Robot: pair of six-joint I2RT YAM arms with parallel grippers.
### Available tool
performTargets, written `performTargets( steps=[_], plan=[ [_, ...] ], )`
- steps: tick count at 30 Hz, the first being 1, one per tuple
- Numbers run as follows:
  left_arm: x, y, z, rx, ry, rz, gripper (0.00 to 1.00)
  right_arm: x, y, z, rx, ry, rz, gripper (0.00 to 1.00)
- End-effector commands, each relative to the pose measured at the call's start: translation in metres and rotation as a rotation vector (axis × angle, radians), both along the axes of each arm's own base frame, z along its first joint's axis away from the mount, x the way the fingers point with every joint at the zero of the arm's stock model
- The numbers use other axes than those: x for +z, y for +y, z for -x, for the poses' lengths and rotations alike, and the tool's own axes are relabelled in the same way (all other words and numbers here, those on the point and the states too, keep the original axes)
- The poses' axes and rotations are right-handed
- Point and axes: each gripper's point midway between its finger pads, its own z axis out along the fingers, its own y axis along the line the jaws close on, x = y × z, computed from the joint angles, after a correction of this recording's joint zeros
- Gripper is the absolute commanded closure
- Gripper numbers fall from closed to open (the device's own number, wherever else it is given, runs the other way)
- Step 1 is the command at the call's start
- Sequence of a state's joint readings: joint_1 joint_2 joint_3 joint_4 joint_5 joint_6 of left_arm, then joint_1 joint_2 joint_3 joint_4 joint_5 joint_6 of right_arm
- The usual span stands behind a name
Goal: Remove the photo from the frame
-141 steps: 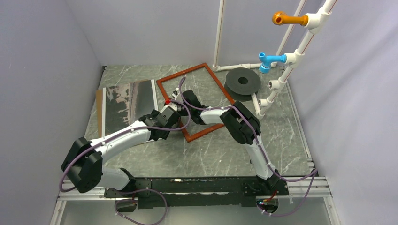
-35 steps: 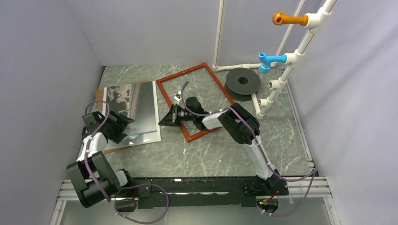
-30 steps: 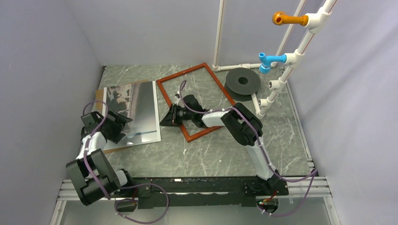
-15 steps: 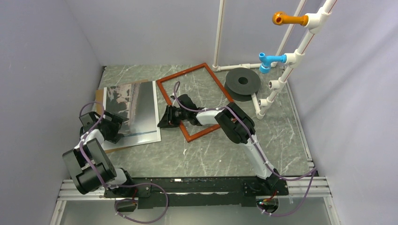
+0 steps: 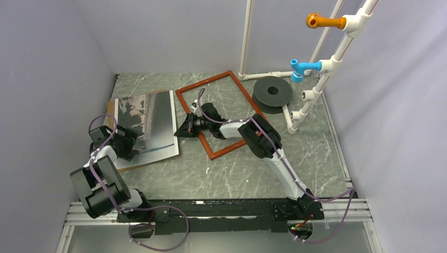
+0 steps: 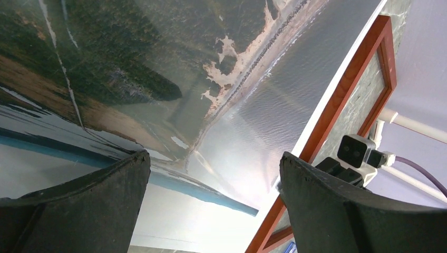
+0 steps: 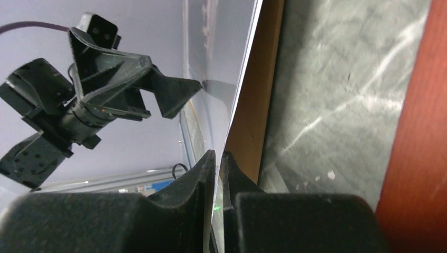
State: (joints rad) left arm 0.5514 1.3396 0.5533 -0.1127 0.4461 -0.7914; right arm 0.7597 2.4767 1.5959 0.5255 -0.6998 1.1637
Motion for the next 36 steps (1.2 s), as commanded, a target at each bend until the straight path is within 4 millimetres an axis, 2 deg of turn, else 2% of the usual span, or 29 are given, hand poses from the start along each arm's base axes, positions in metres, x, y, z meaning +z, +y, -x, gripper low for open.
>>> performTargets(
  steps=[1, 6, 9, 11, 14, 21, 26, 28, 29, 33, 36],
  plan=[
    [-0.016, 0.004, 0.010, 0.023, 0.052, -0.013, 0.03, 0.015, 0.006, -0.019, -0.012, -0.028, -0.085, 0.87],
    [-0.015, 0.003, 0.009, 0.016, 0.043, -0.013, 0.03, 0.017, 0.011, -0.027, -0.015, -0.018, -0.114, 0.85],
    [-0.013, 0.002, 0.008, 0.011, 0.038, -0.012, 0.03, 0.019, 0.011, -0.029, -0.019, -0.014, -0.136, 0.92],
    [-0.011, 0.001, 0.007, 0.001, 0.028, -0.012, 0.03, 0.029, 0.009, -0.029, -0.020, -0.023, -0.174, 0.96],
    [-0.003, 0.000, 0.004, -0.020, 0.003, -0.016, 0.03, 0.049, 0.007, -0.028, -0.006, -0.054, -0.237, 0.97],
    [0.036, 0.000, -0.003, -0.073, -0.089, -0.080, 0.03, 0.084, 0.007, -0.025, 0.030, -0.096, -0.314, 1.00],
    [0.069, 0.007, -0.002, -0.076, -0.151, -0.181, 0.03, 0.089, 0.007, -0.023, 0.045, -0.083, -0.343, 1.00],
    [0.079, 0.009, -0.001, -0.070, -0.174, -0.213, 0.02, 0.085, 0.007, -0.024, 0.048, -0.080, -0.331, 1.00],
    [0.082, 0.010, -0.001, -0.064, -0.180, -0.224, 0.02, 0.084, 0.008, -0.024, 0.049, -0.078, -0.324, 0.97],
    [0.079, 0.007, 0.000, -0.059, -0.188, -0.204, 0.02, 0.082, 0.008, -0.024, 0.052, -0.078, -0.328, 0.89],
    [0.069, 0.004, 0.000, -0.058, -0.170, -0.167, 0.02, 0.085, 0.007, -0.024, 0.053, -0.086, -0.340, 0.89]
  ],
)
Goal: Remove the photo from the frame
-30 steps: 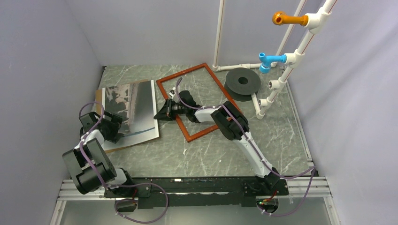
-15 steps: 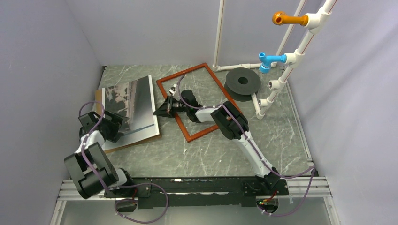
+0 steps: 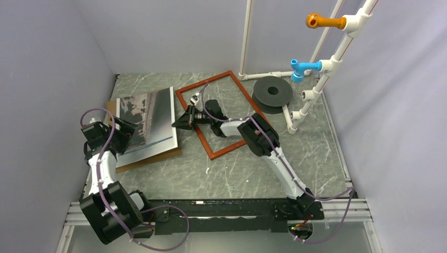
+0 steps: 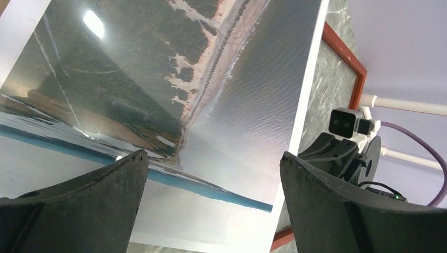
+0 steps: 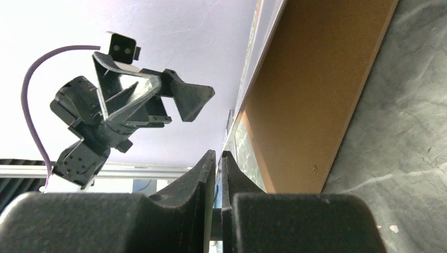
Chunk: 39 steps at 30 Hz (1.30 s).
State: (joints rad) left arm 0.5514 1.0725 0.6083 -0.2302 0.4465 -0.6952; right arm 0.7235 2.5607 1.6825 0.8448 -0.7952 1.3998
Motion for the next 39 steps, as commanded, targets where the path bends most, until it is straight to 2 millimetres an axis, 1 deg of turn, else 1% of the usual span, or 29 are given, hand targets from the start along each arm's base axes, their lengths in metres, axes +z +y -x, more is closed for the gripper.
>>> performTargets(
  steps=[1, 3, 6, 10, 12, 14, 19, 23, 25, 29, 33, 36, 39],
  plan=[
    [-0.007, 0.001, -0.002, 0.004, 0.011, 0.020, 0.02, 0.036, 0.001, -0.002, 0.016, -0.094, -0.096, 0.89],
    [-0.010, 0.000, -0.003, 0.004, 0.013, 0.032, 0.02, 0.035, -0.001, -0.003, 0.011, -0.093, -0.102, 0.88],
    [-0.012, 0.000, -0.002, 0.005, 0.013, 0.034, 0.02, 0.032, -0.001, -0.005, 0.007, -0.079, -0.105, 0.95],
    [-0.009, 0.000, -0.001, 0.006, 0.001, 0.025, 0.02, 0.036, -0.004, -0.004, 0.005, -0.079, -0.140, 0.93],
    [-0.006, 0.000, -0.001, 0.006, -0.006, 0.018, 0.02, 0.037, -0.003, -0.005, 0.010, -0.083, -0.144, 0.94],
    [-0.002, 0.000, -0.001, 0.006, -0.014, 0.011, 0.02, 0.040, -0.003, -0.004, 0.017, -0.089, -0.150, 1.00],
    [0.011, 0.004, 0.000, 0.016, -0.030, -0.026, 0.02, 0.047, -0.005, -0.001, 0.028, -0.114, -0.135, 1.00],
    [0.020, 0.006, 0.000, 0.020, -0.049, -0.057, 0.02, 0.037, -0.007, 0.000, 0.027, -0.110, -0.068, 1.00],
    [0.022, 0.006, 0.001, 0.021, -0.051, -0.060, 0.01, 0.036, -0.007, 0.000, 0.031, -0.115, -0.054, 1.00],
    [0.028, 0.002, 0.001, 0.010, -0.074, -0.055, 0.01, 0.039, -0.007, -0.001, 0.035, -0.132, -0.041, 1.00],
    [0.036, -0.003, 0.002, -0.011, -0.096, -0.075, 0.01, 0.039, -0.002, -0.008, 0.039, -0.153, 0.000, 1.00],
    [0.043, -0.012, 0.001, -0.052, -0.105, -0.103, 0.01, 0.037, 0.002, -0.012, 0.054, -0.151, 0.024, 1.00],
    [0.053, -0.023, 0.000, -0.088, -0.118, -0.126, 0.01, 0.044, -0.003, -0.011, 0.037, -0.161, 0.043, 1.00]
  ],
)
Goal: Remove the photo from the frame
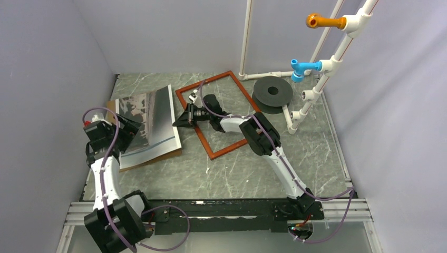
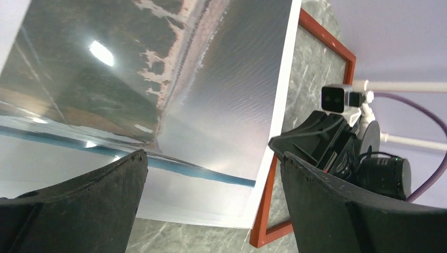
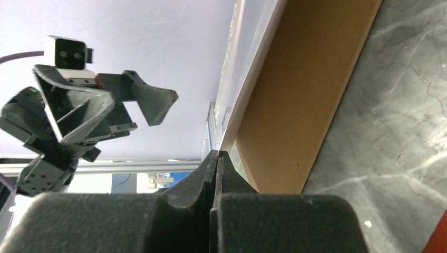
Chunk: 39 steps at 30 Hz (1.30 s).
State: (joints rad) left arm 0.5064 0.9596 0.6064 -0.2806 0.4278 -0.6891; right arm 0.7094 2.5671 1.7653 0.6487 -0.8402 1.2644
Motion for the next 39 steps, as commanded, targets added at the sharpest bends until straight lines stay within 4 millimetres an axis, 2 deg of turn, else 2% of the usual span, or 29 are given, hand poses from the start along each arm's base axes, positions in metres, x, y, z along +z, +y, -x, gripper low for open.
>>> performTargets(
  steps=[1, 6, 9, 13, 18, 27, 34, 39],
  plan=[
    [0.036, -0.011, -0.008, -0.063, -0.080, -0.088, 0.01, 0.056, -0.005, -0.003, -0.005, -0.118, -0.034, 1.00],
    [0.056, -0.028, -0.009, -0.102, -0.123, -0.116, 0.01, 0.060, -0.015, -0.002, -0.022, -0.111, -0.023, 1.00],
    [0.076, -0.035, -0.008, -0.121, -0.154, -0.137, 0.01, 0.066, -0.017, -0.003, -0.023, -0.115, -0.023, 1.00],
    [0.102, -0.038, -0.001, -0.116, -0.202, -0.168, 0.01, 0.076, -0.017, -0.004, -0.024, -0.133, -0.018, 1.00],
    [0.125, -0.042, 0.005, -0.122, -0.254, -0.183, 0.01, 0.088, -0.028, -0.005, -0.043, -0.145, -0.024, 1.00],
    [0.136, -0.051, 0.009, -0.142, -0.296, -0.166, 0.01, 0.100, -0.071, -0.007, -0.092, -0.150, 0.012, 1.00],
    [0.137, -0.054, 0.010, -0.149, -0.302, -0.160, 0.01, 0.111, -0.112, -0.023, -0.146, -0.190, 0.054, 1.00],
    [0.137, -0.058, 0.011, -0.158, -0.308, -0.155, 0.01, 0.122, -0.119, -0.032, -0.156, -0.218, 0.065, 1.00]
  ],
)
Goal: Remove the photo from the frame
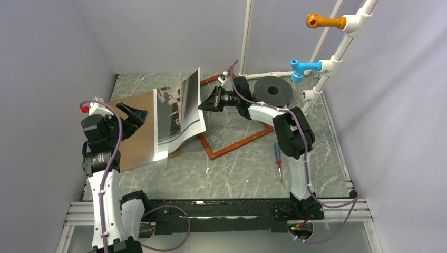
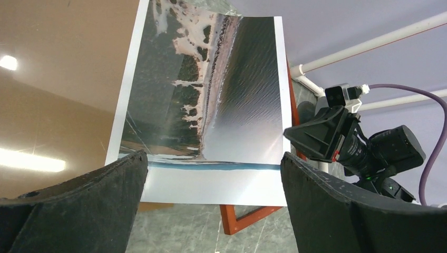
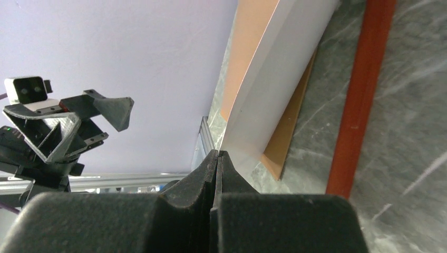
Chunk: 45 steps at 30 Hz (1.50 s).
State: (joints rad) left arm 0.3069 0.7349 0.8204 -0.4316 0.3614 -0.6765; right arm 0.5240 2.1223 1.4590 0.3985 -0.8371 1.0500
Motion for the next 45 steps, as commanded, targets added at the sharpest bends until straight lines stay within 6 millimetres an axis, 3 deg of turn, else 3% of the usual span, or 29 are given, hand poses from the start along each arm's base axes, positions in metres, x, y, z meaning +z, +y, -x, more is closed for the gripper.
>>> performTargets(
  steps=[1, 6, 10, 14, 21, 25, 30, 33, 37, 41, 45],
  plan=[
    [0.016, -0.006, 0.000, -0.022, -0.053, 0.000, 0.01, 0.040, -0.005, -0.004, 0.007, -0.106, -0.014, 1.00],
    [0.006, -0.012, 0.000, -0.064, -0.022, -0.012, 0.01, 0.072, -0.006, -0.013, -0.005, -0.154, 0.006, 1.00],
    [0.010, -0.013, 0.003, -0.075, -0.029, -0.049, 0.01, 0.129, -0.015, -0.012, -0.046, -0.279, 0.035, 1.00],
    [0.031, -0.016, 0.006, -0.076, -0.071, -0.057, 0.01, 0.174, -0.013, 0.000, -0.035, -0.340, -0.021, 1.00],
    [0.086, -0.013, 0.019, -0.025, -0.181, -0.106, 0.01, 0.237, 0.029, 0.029, 0.028, -0.448, -0.143, 1.00],
    [0.113, -0.004, 0.033, 0.033, -0.225, -0.162, 0.01, 0.252, 0.063, 0.038, 0.070, -0.462, -0.215, 1.00],
    [0.145, 0.002, 0.048, 0.079, -0.282, -0.225, 0.01, 0.251, 0.097, 0.045, 0.105, -0.417, -0.294, 1.00],
    [0.150, 0.002, 0.052, 0.080, -0.292, -0.244, 0.01, 0.243, 0.109, 0.049, 0.116, -0.402, -0.319, 1.00],
    [0.142, 0.001, 0.051, 0.069, -0.278, -0.248, 0.01, 0.222, 0.116, 0.051, 0.128, -0.375, -0.303, 1.00],
    [0.132, 0.000, 0.049, 0.058, -0.259, -0.241, 0.01, 0.178, 0.112, 0.056, 0.073, -0.295, -0.279, 1.00],
    [0.121, 0.000, 0.045, 0.052, -0.241, -0.232, 0.01, 0.113, 0.110, 0.055, -0.043, -0.184, -0.197, 1.00]
  ],
)
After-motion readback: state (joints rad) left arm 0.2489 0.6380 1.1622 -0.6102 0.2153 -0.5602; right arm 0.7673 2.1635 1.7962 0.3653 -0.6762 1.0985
